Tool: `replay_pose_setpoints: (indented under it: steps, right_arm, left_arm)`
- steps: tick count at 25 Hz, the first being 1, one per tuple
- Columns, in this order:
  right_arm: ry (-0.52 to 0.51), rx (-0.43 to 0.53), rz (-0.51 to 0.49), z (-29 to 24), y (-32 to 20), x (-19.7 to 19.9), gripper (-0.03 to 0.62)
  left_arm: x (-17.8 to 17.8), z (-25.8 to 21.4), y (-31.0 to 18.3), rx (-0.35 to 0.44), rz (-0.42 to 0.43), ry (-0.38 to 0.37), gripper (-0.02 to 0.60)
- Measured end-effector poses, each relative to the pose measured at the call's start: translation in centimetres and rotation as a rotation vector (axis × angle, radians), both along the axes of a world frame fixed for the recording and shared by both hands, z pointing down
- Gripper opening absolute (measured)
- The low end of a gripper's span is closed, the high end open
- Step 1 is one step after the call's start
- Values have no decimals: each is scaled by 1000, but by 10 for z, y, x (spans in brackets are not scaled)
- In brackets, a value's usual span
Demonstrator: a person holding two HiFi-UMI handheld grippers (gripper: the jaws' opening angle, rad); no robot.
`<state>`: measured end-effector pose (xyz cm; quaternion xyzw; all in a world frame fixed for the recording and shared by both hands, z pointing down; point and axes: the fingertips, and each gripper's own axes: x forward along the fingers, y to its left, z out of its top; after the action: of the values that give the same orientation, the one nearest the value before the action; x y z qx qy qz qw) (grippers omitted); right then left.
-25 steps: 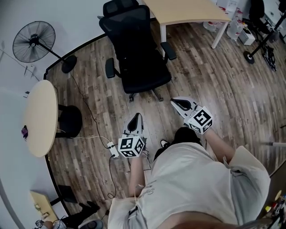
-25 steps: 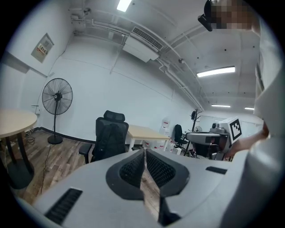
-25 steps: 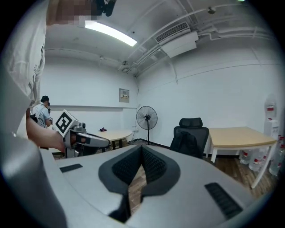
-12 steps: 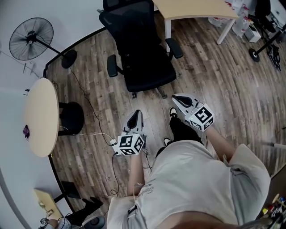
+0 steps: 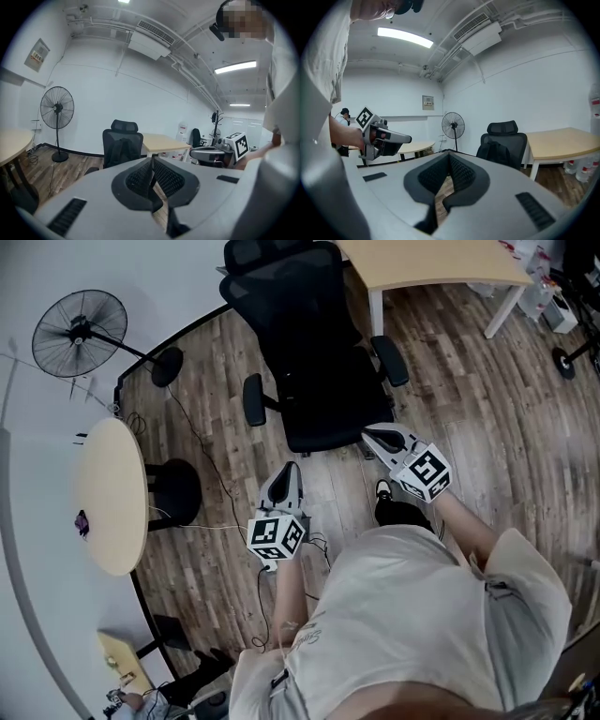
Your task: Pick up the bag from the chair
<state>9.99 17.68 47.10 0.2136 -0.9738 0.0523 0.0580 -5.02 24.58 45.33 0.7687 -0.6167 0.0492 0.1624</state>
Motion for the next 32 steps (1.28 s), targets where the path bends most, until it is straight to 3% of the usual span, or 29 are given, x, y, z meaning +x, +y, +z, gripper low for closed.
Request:
replay_pose_setpoints:
  steps: [16, 25, 32]
  right_arm:
    - [35, -51, -18, 38, -119, 0, -5]
    - [69, -32, -22, 39, -150, -43, -5]
    - [93, -8, 81, 14, -188, -70, -5]
  left_arm:
    - [5, 30, -122, -66, 2, 30, 23]
    - [-41, 42, -167, -57, 0, 60, 23]
    - [-75, 17, -224, 22, 100, 62, 23]
